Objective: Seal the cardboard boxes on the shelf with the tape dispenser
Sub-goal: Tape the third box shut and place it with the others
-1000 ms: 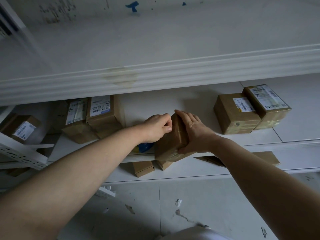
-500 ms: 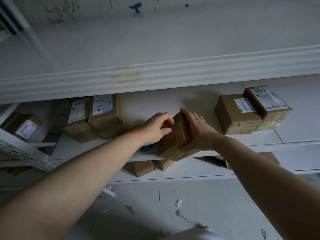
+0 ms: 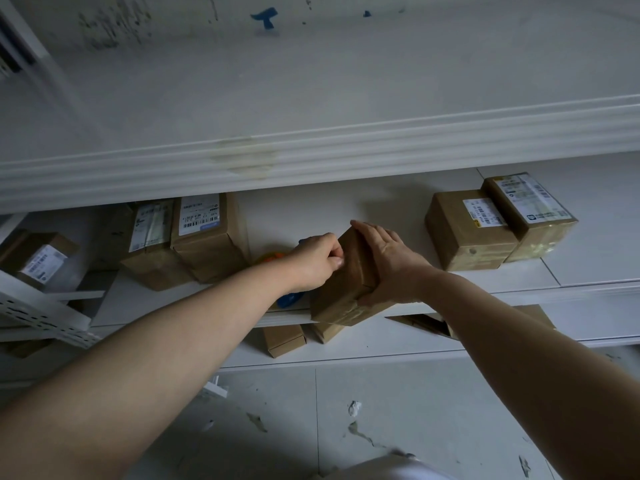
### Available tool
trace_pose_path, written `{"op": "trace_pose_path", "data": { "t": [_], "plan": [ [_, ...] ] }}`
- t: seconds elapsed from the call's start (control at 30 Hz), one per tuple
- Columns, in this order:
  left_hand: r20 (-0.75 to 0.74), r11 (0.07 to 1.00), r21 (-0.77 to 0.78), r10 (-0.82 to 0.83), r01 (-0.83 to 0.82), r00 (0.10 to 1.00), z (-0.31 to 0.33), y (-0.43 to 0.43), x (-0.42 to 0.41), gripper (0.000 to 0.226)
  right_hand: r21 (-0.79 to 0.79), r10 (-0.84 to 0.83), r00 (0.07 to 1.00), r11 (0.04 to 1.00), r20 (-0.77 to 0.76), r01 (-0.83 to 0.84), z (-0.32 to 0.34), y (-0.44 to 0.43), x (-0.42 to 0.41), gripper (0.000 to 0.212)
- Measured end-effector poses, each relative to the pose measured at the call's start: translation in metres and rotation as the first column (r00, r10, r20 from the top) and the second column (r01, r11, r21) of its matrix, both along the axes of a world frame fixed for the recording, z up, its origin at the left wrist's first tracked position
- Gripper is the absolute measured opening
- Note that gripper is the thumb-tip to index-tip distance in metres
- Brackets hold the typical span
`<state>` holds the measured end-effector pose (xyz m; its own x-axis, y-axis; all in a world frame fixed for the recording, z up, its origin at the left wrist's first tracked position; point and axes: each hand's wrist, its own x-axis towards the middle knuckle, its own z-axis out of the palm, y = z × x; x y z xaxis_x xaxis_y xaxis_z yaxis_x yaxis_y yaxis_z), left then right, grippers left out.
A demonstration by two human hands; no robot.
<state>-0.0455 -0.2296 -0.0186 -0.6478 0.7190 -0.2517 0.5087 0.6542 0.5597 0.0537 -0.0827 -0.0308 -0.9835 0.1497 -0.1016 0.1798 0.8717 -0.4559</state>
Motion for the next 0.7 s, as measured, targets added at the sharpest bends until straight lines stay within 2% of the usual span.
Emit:
{"op": "trace_pose_path", "data": {
  "t": [0.1, 0.17, 0.27, 0.37, 0.43, 0.6, 0.7],
  "plan": [
    [0.159, 0.995, 0.067, 0.063, -0.075, 0.985, -0.001, -0.002, -0.002, 0.006, -0.019, -0.014, 1.0, 1.0, 0.0, 0.014, 0.0, 0.0, -0.003, 0.131],
    [0.196, 0.994, 0.083, 0.056, -0.073, 0.979, 0.0, -0.005, -0.003, 0.004, -0.027, -0.013, 1.0, 1.0, 0.002, 0.013, 0.0, -0.001, -0.004, 0.132],
    [0.158, 0.997, 0.079, 0.002, -0.015, 0.987, 0.002, -0.009, -0.005, 0.006, -0.023, 0.004, 1.0, 1.0, 0.007, -0.004, -0.001, -0.001, -0.004, 0.131],
    [0.082, 0.997, 0.067, 0.032, -0.038, 0.996, 0.003, -0.01, -0.005, 0.014, -0.024, 0.007, 1.0, 1.0, 0.001, -0.007, 0.0, -0.002, -0.005, 0.131],
    [0.094, 0.997, 0.052, 0.048, -0.053, 0.994, -0.002, -0.01, -0.004, 0.015, -0.03, 0.003, 1.0, 1.0, 0.005, -0.003, 0.0, -0.002, -0.005, 0.13],
    [0.416, 0.995, 0.063, 0.046, -0.08, 0.908, 0.019, -0.015, -0.004, 0.021, -0.039, 0.003, 1.0, 0.999, 0.008, -0.002, 0.0, 0.002, -0.002, 0.132],
    [0.479, 0.998, -0.002, 0.055, -0.061, 0.876, 0.045, -0.025, -0.017, 0.021, -0.017, 0.046, 0.999, 0.999, 0.012, -0.046, 0.002, -0.002, -0.006, 0.134]
  ]
}}
